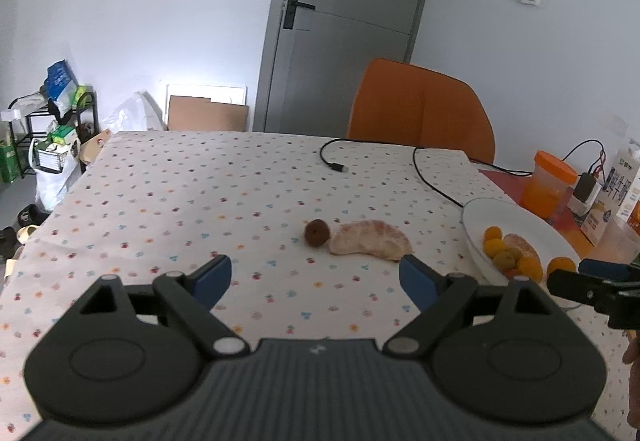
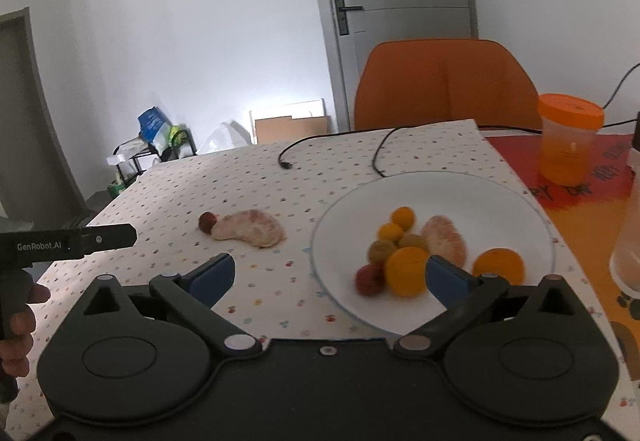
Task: Organize fruits
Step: 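Move both open tools back toward the last pomelo segment and brown fruit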
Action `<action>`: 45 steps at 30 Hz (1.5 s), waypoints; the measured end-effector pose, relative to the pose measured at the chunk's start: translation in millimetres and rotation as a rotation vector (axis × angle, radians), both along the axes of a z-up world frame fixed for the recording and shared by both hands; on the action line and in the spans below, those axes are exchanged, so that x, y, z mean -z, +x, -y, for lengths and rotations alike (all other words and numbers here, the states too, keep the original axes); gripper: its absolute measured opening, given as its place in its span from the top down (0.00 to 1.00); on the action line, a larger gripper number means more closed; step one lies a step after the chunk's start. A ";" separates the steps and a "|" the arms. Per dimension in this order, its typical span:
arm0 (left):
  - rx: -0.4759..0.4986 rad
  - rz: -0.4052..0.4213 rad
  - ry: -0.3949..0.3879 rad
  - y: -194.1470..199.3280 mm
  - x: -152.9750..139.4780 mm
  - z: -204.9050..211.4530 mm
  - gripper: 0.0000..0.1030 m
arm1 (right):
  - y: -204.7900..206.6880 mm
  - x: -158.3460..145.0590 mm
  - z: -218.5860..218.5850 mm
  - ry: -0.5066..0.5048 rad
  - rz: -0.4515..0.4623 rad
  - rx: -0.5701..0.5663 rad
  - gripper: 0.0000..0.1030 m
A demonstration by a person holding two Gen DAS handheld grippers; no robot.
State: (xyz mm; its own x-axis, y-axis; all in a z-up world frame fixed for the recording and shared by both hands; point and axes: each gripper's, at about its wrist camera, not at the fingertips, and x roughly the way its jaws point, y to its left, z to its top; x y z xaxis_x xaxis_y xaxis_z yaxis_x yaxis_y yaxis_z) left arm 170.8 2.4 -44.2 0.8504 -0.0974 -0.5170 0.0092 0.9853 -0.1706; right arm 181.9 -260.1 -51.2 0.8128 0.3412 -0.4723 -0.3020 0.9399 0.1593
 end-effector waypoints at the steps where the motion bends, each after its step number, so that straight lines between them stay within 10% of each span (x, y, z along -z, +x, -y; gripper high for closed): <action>1: -0.002 -0.001 0.000 -0.6 0.1 -2.1 0.13 | -0.3 -0.2 -3.0 -0.002 0.000 -0.004 0.00; 24: 0.020 0.017 0.004 14.7 2.0 -16.4 0.16 | 28.7 -6.9 -55.1 -0.005 0.018 -0.145 0.02; 45: 0.061 -0.046 -0.008 65.4 26.6 -13.2 0.59 | 82.6 9.8 -78.9 -0.155 -0.030 -0.276 0.34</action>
